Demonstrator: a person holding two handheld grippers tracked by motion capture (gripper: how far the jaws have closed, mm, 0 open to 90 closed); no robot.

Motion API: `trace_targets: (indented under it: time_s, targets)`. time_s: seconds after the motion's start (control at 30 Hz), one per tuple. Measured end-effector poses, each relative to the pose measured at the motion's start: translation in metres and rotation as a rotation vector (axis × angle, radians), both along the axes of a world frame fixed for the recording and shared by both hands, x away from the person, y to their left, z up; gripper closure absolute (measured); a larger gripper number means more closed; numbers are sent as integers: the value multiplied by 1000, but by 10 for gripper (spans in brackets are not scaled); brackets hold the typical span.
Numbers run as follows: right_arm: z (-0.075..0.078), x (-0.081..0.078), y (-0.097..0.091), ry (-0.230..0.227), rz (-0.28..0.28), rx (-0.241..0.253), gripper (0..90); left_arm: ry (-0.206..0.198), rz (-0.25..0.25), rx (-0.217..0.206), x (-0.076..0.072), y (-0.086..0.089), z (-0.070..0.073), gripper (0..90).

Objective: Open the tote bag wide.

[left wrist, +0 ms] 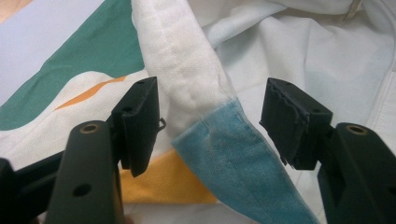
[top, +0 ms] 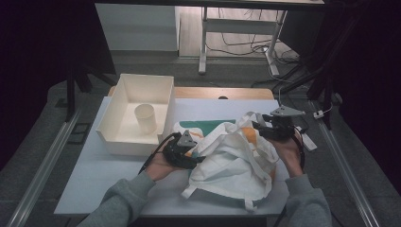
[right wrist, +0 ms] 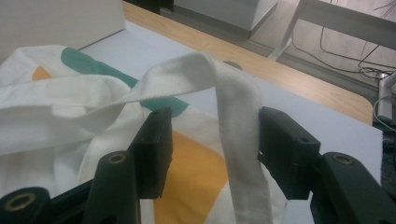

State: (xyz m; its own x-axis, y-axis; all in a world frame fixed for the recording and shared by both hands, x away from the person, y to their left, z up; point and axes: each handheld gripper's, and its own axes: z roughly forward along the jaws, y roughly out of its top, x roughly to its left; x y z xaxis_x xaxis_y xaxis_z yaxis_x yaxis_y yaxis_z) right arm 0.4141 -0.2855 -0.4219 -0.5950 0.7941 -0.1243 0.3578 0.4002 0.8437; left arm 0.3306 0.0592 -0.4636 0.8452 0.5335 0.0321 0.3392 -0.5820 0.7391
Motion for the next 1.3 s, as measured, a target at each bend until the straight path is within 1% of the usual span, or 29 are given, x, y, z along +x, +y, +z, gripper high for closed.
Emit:
trace_targets:
  time_s: [0.3,0.4,0.47,0.57,0.7,0.77,0.9,1.03,1.3]
  targets:
    - [21,-22,-15,-40,2,44,451,-7,3,-8,0,2,1,371]
    - [27,-28,-21,-41,9,64,451,-9,5,-12,-1,1,2,371]
    - [28,-31,-23,-35,16,65,452,-11,4,-14,-1,2,2,371]
    - [27,-36,-23,-24,30,53,452,-12,4,-15,-1,2,2,371]
    - [24,-41,-22,-5,45,52,452,-16,9,-18,-1,3,3,371]
    - [23,-46,-19,4,59,38,452,-18,10,-19,-2,3,4,371]
    - [23,-49,-17,5,69,32,451,-21,10,-21,-2,3,4,371]
    - [21,-52,-12,10,86,30,452,-24,9,-24,-3,3,6,371]
    - [9,-57,5,51,139,-8,451,-37,11,-30,-3,4,9,371]
